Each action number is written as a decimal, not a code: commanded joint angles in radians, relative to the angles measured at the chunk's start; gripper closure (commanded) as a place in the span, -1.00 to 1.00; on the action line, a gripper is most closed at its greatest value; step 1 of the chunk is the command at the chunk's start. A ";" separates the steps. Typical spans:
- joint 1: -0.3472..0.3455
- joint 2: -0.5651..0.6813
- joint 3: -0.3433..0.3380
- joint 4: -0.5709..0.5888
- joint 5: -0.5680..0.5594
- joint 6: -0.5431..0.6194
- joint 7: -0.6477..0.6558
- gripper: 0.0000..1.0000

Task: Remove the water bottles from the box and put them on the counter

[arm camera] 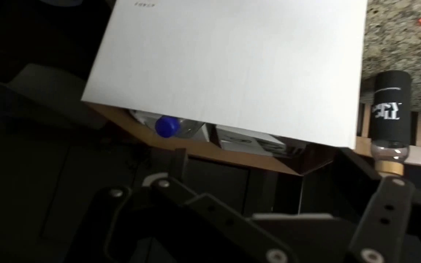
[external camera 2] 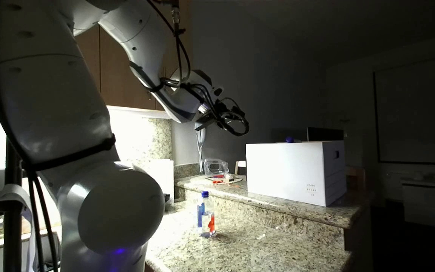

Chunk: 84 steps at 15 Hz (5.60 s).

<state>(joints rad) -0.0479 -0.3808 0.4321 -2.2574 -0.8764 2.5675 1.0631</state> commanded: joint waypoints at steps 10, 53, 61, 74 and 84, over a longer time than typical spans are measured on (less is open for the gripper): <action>0.033 0.261 -0.252 0.184 -0.097 0.061 0.003 -1.00; 0.007 0.508 -0.311 0.396 -0.428 0.156 0.369 0.18; 0.018 0.483 -0.304 0.414 -0.410 0.140 0.339 0.68; 0.044 0.407 -0.260 0.434 -0.310 -0.030 0.205 0.68; 0.140 0.365 -0.287 0.477 -0.247 -0.181 0.083 0.68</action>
<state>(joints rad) 0.0664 0.0065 0.1502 -1.7850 -1.1961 2.4416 1.2512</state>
